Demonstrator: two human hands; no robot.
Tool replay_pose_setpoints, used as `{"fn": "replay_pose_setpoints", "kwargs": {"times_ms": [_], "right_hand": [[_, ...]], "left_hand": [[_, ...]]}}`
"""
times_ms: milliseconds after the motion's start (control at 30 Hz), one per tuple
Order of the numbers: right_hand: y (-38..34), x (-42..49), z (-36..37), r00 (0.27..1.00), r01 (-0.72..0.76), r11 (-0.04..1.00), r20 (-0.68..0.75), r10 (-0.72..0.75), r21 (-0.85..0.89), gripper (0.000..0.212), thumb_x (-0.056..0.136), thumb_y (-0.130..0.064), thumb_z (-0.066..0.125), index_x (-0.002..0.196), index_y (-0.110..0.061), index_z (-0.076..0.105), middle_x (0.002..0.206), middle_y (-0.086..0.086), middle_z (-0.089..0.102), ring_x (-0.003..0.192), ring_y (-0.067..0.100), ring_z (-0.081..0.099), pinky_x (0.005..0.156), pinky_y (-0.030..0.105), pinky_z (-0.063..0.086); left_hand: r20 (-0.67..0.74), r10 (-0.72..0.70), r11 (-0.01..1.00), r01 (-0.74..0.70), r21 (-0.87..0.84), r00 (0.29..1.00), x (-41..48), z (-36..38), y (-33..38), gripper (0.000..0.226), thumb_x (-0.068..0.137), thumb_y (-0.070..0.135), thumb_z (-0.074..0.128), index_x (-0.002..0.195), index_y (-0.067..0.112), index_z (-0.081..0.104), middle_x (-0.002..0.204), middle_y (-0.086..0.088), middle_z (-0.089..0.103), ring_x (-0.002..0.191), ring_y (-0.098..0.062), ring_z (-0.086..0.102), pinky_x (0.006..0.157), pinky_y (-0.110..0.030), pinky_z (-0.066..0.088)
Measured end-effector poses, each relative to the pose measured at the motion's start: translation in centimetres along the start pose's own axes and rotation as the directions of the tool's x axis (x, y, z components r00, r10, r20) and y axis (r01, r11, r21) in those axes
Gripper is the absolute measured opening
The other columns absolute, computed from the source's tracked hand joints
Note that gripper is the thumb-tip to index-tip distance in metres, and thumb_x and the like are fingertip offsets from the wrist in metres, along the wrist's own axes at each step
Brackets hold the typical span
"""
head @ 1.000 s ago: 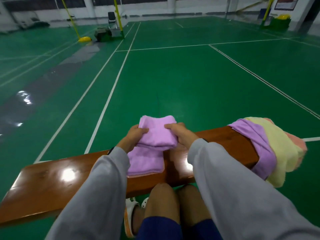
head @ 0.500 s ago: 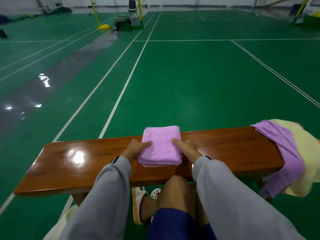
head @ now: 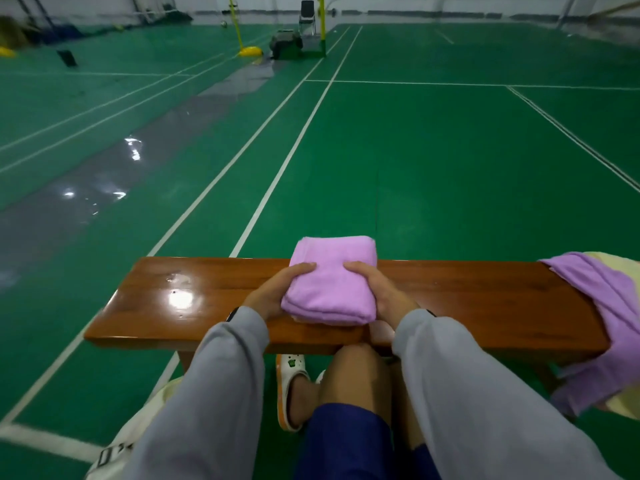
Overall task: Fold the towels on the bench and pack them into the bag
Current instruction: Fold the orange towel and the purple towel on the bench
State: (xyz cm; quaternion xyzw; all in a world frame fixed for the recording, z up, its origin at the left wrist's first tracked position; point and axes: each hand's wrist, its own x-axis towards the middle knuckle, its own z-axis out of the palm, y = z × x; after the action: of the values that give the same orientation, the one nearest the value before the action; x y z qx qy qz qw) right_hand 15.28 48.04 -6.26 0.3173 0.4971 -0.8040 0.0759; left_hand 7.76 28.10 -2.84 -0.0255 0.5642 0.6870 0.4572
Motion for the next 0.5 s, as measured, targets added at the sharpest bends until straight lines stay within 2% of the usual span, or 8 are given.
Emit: {"fn": "replay_pose_setpoints", "kwargs": {"times_ms": [100,167,233,333,433,500], "right_hand": [[-1.2,-2.1,3.3,0.998,0.024,0.993,0.063,-0.017,-0.111,0.086,0.055,-0.044,0.094,0.124,-0.001,0.065,0.108,0.02,0.075,0.102,0.038,0.072,0.088,0.049,0.059],[-1.7,-3.3,5.8,0.992,0.023,0.984,0.126,0.0,-0.177,0.075,0.067,-0.039,0.09,0.124,0.0,0.062,0.109,0.022,0.074,0.104,0.039,0.071,0.092,0.051,0.058],[-1.7,-4.7,8.8,0.983,0.034,0.966,0.183,0.014,-0.255,0.065,0.075,-0.033,0.086,0.124,0.001,0.06,0.109,0.023,0.074,0.105,0.04,0.07,0.094,0.051,0.057],[-1.2,-6.2,13.4,0.968,0.094,0.916,0.252,0.008,-0.391,0.054,0.084,-0.028,0.079,0.125,0.002,0.061,0.109,0.022,0.074,0.106,0.037,0.07,0.095,0.047,0.057],[0.3,-6.7,18.0,0.955,0.139,0.848,0.296,0.022,-0.512,0.051,0.085,-0.026,0.078,0.124,0.003,0.061,0.11,0.02,0.074,0.105,0.033,0.071,0.09,0.041,0.059],[2.6,-7.2,21.8,0.938,0.163,0.812,0.343,0.049,-0.561,0.048,0.085,-0.023,0.077,0.122,0.003,0.062,0.111,0.02,0.074,0.106,0.033,0.07,0.092,0.043,0.058]], "left_hand": [[-0.026,0.067,0.996,-0.068,-0.05,0.997,-3.4,-2.1,-0.1,0.049,0.093,0.033,0.071,0.129,0.001,0.063,0.122,-0.02,0.071,0.102,-0.033,0.073,0.093,-0.041,0.055],[-0.06,0.125,0.988,-0.13,-0.082,0.99,-6.0,-3.7,-0.6,0.053,0.093,0.035,0.071,0.132,0.001,0.062,0.123,-0.021,0.07,0.103,-0.034,0.072,0.092,-0.041,0.055],[-0.107,0.198,0.97,-0.211,-0.121,0.974,-8.4,-5.4,-1.5,0.051,0.093,0.037,0.07,0.131,0.003,0.064,0.124,-0.02,0.07,0.105,-0.034,0.071,0.093,-0.042,0.056],[-0.209,0.286,0.934,-0.321,-0.156,0.935,-11.7,-8.2,-3.2,0.053,0.089,0.045,0.073,0.128,0.009,0.069,0.127,-0.019,0.069,0.116,-0.037,0.067,0.103,-0.049,0.052],[-0.3,0.369,0.899,-0.42,-0.125,0.88,-15.1,-11.1,-4.5,0.047,0.096,0.043,0.066,0.127,0.008,0.067,0.124,-0.018,0.07,0.119,-0.033,0.066,0.091,-0.038,0.057],[-0.364,0.385,0.884,-0.452,-0.118,0.848,-17.7,-14.3,-5.8,0.044,0.101,0.039,0.059,0.13,0.006,0.063,0.125,-0.017,0.07,0.118,-0.028,0.066,0.093,-0.034,0.056]]}}
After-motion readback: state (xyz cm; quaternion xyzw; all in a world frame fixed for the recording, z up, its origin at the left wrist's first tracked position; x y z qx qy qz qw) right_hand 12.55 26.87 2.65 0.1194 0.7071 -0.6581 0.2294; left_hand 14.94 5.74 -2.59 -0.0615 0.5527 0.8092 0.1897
